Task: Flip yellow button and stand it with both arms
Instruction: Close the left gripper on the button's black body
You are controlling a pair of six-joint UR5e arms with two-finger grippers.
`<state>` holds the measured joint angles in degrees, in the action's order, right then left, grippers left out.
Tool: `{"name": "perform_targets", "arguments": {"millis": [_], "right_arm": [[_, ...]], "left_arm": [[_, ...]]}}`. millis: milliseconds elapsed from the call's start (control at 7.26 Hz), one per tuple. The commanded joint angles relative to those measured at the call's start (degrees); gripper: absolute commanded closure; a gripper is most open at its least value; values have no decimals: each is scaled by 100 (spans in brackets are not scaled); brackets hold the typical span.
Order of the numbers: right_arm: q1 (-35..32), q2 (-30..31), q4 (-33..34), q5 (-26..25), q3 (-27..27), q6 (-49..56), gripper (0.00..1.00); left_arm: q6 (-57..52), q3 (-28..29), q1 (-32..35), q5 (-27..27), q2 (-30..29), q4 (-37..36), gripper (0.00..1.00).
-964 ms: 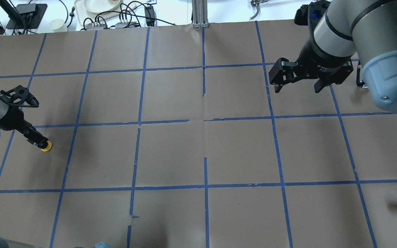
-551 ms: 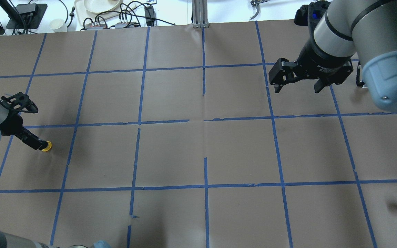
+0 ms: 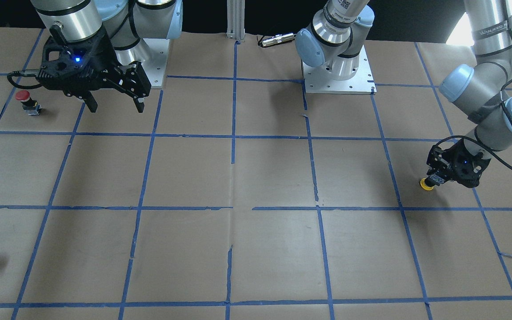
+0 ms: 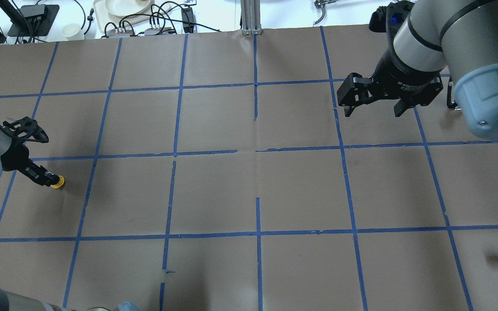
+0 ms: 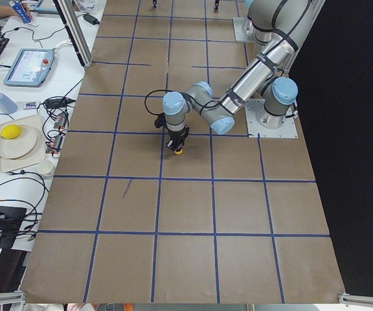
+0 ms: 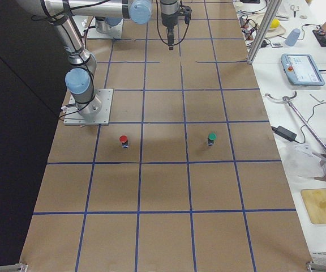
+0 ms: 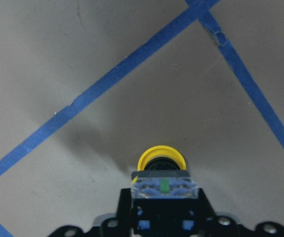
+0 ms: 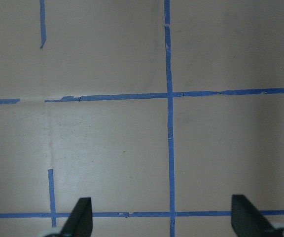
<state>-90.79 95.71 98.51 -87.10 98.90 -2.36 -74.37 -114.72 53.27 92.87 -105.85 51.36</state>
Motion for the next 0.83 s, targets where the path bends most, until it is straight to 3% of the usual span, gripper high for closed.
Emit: {"name": "perform_targets", "arguments": {"millis": [0,138,413,688], "right_arm": [[0,0,1,0,6,7,0],[0,0,2,0,6,7,0],[0,0,10,0,6,-2,0],[0,0,10,0,6,-2,0]], "left_arm": [[-243,28,8,-146,213,101,85],[-280,37,26,-390,380,268,90],[-219,168,410,-1206,862,1353,93],[480,492,955,-2407,1067,2556,95]]}}
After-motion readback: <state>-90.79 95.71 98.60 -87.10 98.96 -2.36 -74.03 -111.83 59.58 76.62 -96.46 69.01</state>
